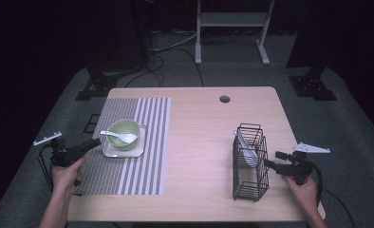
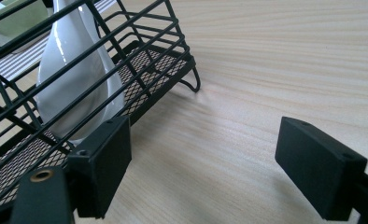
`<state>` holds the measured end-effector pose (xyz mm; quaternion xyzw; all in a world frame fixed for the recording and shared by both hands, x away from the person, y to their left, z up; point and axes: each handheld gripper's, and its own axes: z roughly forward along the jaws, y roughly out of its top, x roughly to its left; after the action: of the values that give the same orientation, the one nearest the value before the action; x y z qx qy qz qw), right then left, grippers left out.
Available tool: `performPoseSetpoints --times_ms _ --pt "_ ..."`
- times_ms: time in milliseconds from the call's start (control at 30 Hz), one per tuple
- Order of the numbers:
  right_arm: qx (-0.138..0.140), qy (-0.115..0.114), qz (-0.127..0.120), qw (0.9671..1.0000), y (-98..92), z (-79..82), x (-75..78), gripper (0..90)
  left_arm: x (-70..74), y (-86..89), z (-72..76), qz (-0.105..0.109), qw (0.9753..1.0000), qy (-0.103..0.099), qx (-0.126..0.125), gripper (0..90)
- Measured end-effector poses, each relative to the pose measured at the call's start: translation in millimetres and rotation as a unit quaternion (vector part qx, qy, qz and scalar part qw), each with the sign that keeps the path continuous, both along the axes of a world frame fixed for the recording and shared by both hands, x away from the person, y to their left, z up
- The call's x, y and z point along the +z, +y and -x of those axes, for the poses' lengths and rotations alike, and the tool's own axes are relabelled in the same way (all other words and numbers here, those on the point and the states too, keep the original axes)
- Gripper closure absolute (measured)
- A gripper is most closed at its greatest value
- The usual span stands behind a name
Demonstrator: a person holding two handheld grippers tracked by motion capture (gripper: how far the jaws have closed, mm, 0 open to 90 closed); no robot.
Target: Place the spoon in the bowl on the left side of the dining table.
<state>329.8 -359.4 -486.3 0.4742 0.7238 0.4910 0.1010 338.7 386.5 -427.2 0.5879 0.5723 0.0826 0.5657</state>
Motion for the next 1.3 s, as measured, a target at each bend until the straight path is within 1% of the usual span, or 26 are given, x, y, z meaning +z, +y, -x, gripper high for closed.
performPoseSetpoints --times_ms 200,300,367,500,533,667,833,1267,1300 --pt "0.0 0.0 0.001 1.0 0.0 0.0 0.0 17.4 2.0 -1.6 4.9 -0.004 1.0 -0.002 -0.008 48.9" --pt "-0.001 0.0 0.0 1.0 -0.1 0.0 0.0 17.4 2.8 -5.0 7.4 -0.005 0.9999 -0.005 -0.011 48.3" --pt "0.0 -0.001 0.0 1.0 0.0 0.1 0.0 17.4 3.5 -7.2 9.2 -0.004 0.9998 -0.005 -0.019 47.9" --pt "-0.001 -0.001 0.001 1.0 -0.2 0.3 0.1 17.4 5.7 -11.6 12.4 -0.002 0.9997 -0.009 -0.024 46.7" --pt "-0.001 -0.001 0.001 1.0 -0.2 0.3 0.1 17.4 6.3 -13.1 13.2 -0.001 0.9996 -0.009 -0.026 46.4" --pt "-0.001 -0.001 0.001 1.0 -0.2 0.3 0.2 17.4 9.2 -22.9 15.8 -0.01 0.999 -0.014 -0.042 45.2" --pt "0.0 -0.001 0.001 1.0 -0.2 0.4 0.2 17.4 10.4 -31.0 15.8 -0.011 0.9986 -0.014 -0.051 43.8" --pt "0.0 -0.001 0.001 1.0 -0.2 0.5 0.3 17.4 12.6 -53.6 16.8 -0.024 0.9962 -0.017 -0.082 41.7" --pt "0.0 -0.001 0.001 1.0 -0.2 0.5 0.2 17.4 12.8 -55.1 16.7 -0.022 0.9961 -0.016 -0.083 41.3"
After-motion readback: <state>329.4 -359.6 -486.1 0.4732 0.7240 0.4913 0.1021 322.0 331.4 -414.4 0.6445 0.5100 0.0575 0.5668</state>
